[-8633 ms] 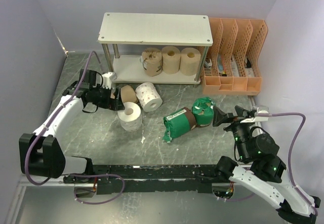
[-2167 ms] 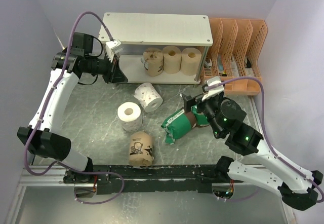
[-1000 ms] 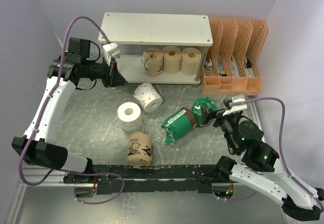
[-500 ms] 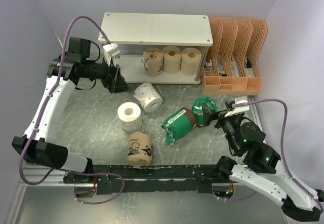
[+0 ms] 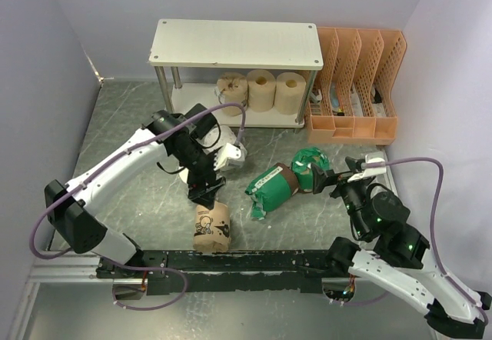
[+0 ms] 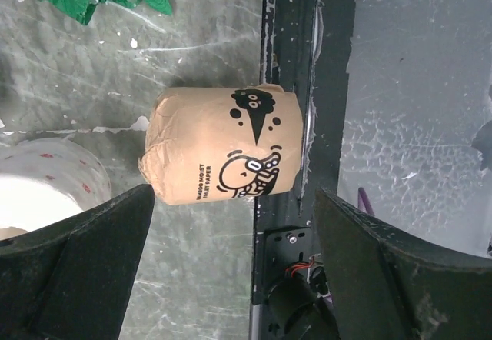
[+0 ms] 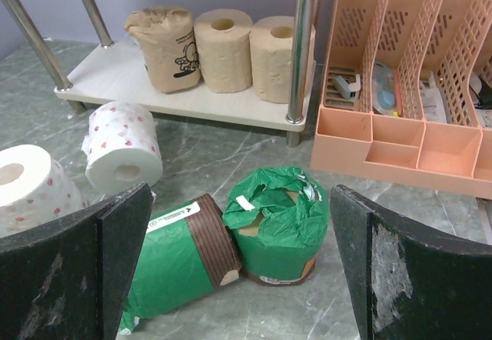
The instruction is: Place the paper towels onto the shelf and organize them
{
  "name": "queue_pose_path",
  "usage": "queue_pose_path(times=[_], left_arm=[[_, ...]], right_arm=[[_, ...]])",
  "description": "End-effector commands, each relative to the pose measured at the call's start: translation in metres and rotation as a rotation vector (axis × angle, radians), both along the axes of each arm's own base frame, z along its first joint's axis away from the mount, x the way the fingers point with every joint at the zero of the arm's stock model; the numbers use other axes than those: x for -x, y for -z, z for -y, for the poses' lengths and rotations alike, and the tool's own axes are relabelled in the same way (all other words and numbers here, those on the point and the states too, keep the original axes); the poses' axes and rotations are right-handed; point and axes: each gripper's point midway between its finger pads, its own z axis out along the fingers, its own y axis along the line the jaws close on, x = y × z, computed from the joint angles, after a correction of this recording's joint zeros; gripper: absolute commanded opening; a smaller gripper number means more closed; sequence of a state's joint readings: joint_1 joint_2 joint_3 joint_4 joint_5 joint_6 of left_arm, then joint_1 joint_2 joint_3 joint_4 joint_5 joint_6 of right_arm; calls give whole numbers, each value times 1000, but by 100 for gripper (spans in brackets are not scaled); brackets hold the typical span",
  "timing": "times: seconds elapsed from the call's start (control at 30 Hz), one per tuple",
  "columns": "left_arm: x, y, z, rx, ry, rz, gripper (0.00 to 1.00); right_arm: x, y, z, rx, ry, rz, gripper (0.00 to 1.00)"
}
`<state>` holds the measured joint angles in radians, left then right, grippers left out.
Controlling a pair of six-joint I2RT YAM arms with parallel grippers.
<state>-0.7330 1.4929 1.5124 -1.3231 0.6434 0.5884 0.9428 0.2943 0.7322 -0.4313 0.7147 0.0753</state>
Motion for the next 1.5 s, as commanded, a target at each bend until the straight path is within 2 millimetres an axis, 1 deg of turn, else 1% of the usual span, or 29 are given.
queue_pose_path(times=[0.0, 0.1, 0.17, 0.23, 0.3, 0.37, 0.47, 0.6, 0.8, 1.07, 1.27, 1.3, 1.37, 1.4, 1.47], left_arm=[[0, 15, 4, -12, 74, 36, 95], [-15, 33, 11, -39, 73, 95, 95], [-18, 41, 14, -56, 97, 83, 95], [-14, 48, 16, -75, 126, 18, 95], [-4, 55, 17, -92, 157, -63, 95], [2, 66, 16, -123, 174, -118, 95], [5, 81, 13, -157, 180, -135, 95], [6, 97, 10, -178, 177, -143, 95], [18, 108, 6, -209, 197, -206, 95], [19, 132, -4, -284, 187, -190, 95], [22, 137, -8, -320, 189, -210, 95], [23, 137, -9, -325, 195, -215, 100], [24, 135, -9, -328, 204, -223, 96], [25, 133, -9, -325, 208, -226, 91], [27, 128, -7, -320, 219, -235, 73]], right_arm=[[3, -4, 6, -41, 12, 27, 100], [5, -5, 10, -57, 15, 40, 100], [5, -6, 12, -63, 23, 49, 100], [5, -6, 13, -62, 27, 47, 100], [4, -5, 11, -57, 26, 44, 100], [3, -3, 9, -48, 21, 39, 100], [3, -3, 9, -44, 20, 41, 100], [5, -6, 11, -57, 14, 54, 100], [8, -9, 14, -76, 6, 70, 100], [10, -10, 13, -81, -7, 78, 100], [11, -11, 13, -84, -13, 84, 100], [11, -11, 13, -85, -13, 85, 100], [12, -12, 14, -88, -12, 88, 100], [12, -12, 15, -90, -11, 89, 100], [12, -12, 15, -92, -11, 90, 100]])
